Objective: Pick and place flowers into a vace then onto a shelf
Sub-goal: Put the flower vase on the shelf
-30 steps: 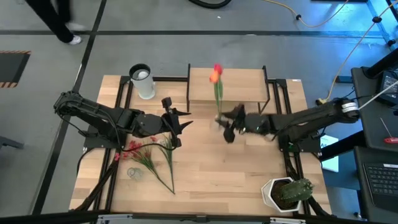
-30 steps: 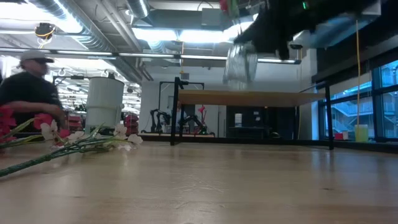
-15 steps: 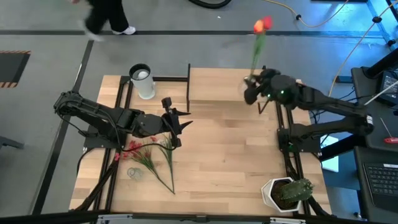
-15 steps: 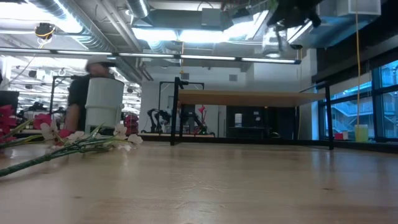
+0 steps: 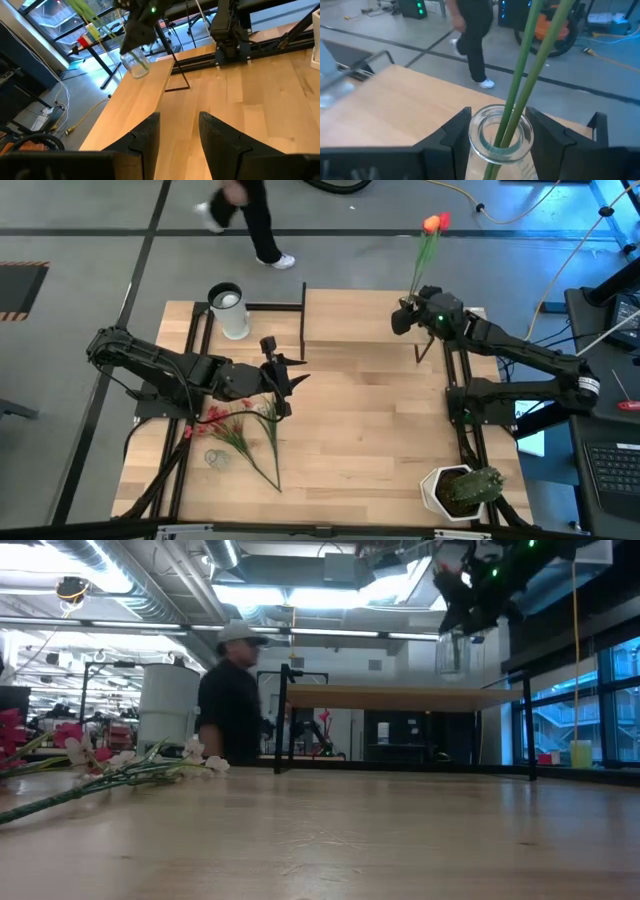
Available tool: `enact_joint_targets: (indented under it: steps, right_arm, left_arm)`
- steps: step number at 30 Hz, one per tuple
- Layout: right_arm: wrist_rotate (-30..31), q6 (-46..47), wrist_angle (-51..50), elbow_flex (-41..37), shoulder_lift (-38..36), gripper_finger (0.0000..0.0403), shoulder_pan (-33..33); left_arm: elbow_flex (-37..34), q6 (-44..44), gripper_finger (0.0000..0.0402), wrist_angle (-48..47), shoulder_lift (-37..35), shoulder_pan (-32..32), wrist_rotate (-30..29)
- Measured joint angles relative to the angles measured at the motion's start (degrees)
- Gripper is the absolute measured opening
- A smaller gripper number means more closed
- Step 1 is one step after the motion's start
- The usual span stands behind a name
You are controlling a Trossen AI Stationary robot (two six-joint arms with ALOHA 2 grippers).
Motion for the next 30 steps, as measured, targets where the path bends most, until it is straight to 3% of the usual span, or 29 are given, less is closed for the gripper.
enact_joint_targets:
  steps: [8,30]
  right_arm:
    - [-0.03,-1.96,7.02,-5.68,0.08,0.0158,-1.47]
    - [0.71,-4.6,8.06,-5.67,3.31,0.0177,-2.52]
  left_arm:
    - [0.0,0.09,0.013,0.02,0.0,0.02,-0.06]
    - [0.0,0.05,0.013,0.02,0.0,1.9,0.7]
